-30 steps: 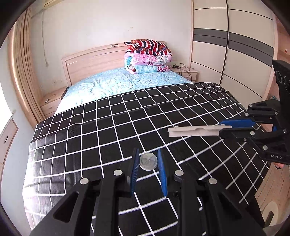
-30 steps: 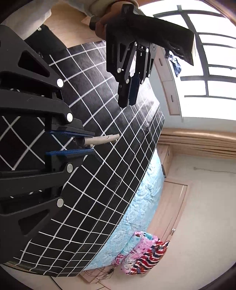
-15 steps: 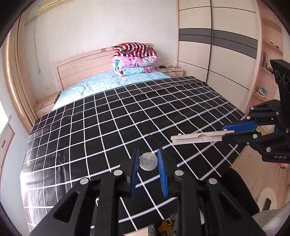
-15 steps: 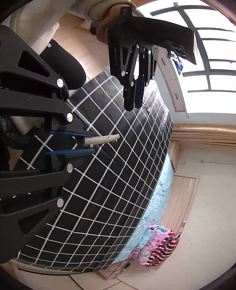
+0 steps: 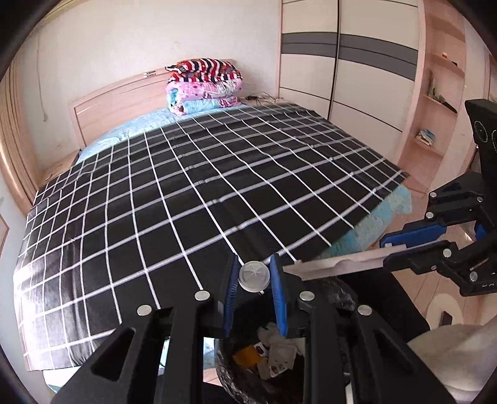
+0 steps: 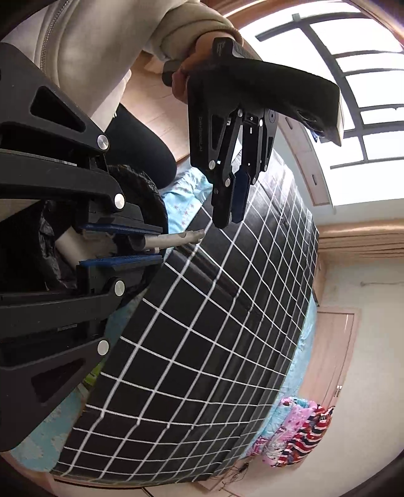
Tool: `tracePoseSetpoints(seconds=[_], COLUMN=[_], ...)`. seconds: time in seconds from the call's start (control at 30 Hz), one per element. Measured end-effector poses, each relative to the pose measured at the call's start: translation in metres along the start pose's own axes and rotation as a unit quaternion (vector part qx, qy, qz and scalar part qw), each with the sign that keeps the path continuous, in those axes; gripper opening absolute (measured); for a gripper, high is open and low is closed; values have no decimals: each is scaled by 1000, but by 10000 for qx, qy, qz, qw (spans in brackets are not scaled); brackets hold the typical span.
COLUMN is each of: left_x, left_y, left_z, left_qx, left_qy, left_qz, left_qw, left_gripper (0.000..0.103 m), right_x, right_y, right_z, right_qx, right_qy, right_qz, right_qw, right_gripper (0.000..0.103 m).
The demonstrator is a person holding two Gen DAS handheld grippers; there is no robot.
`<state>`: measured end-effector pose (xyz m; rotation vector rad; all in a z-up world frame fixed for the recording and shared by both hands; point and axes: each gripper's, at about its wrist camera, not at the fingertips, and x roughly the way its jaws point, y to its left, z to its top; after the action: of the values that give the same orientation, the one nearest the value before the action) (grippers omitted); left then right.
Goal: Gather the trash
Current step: 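Carry the white cap and grey strip with both tools over the trash bin, then open both tools to drop the white cap and grey strip into the bin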
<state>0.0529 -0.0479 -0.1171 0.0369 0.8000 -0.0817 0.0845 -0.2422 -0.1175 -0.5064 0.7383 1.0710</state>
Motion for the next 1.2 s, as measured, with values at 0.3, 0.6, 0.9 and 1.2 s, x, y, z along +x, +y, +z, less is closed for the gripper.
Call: tracePoseSetpoints(seconds=[0.3, 0.6, 0.9, 1.2], left_x=[24, 67, 98, 108], left_y=[-12, -12, -7, -2], left_z=[-33, -69, -83, -85], left_qx=[0, -280, -474, -638], left_qy=[518, 1217, 1600, 1744], left_qz=[-280, -462, -562, -618], left_qw=[9983, 9911, 9844, 9807], left_gripper=[20, 20, 20, 22], right_x=[29, 76, 117, 140], right_y=[4, -5, -10, -13], right_z=[-29, -48, -56, -63], right_qx=[163, 567, 874, 916], right_qy=[445, 969, 1289, 1427], right_qz=[48, 53, 70, 145], right_qw=[9989, 9937, 9878, 9854], right_gripper=[13, 13, 13, 36])
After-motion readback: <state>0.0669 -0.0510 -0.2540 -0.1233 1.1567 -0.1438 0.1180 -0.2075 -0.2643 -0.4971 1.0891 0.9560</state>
